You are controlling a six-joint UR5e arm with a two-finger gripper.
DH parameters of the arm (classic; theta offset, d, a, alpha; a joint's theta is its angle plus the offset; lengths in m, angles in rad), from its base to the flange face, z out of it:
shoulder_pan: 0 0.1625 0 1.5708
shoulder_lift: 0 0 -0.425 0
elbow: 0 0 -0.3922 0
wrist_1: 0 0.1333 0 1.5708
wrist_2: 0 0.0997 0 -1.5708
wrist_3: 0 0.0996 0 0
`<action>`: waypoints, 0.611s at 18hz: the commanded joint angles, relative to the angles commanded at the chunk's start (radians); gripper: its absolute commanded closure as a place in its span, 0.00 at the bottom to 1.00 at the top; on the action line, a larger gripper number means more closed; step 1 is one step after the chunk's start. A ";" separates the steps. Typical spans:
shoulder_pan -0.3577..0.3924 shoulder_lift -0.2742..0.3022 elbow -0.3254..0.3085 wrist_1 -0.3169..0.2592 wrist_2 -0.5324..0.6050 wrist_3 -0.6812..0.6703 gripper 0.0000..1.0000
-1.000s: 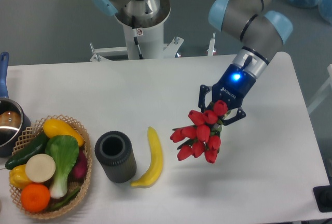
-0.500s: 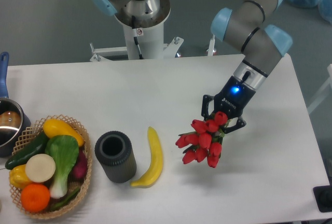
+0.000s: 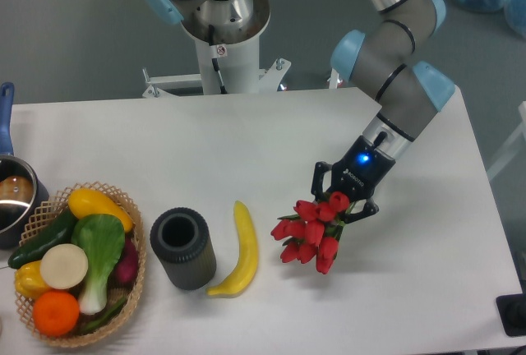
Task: Place the flowers on the table
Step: 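Lower the held tulips onto the table surface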
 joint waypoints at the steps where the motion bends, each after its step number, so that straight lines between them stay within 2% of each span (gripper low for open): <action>1: 0.000 -0.002 0.000 0.003 0.000 0.000 0.64; 11: 0.002 -0.006 0.006 0.003 0.000 0.002 0.47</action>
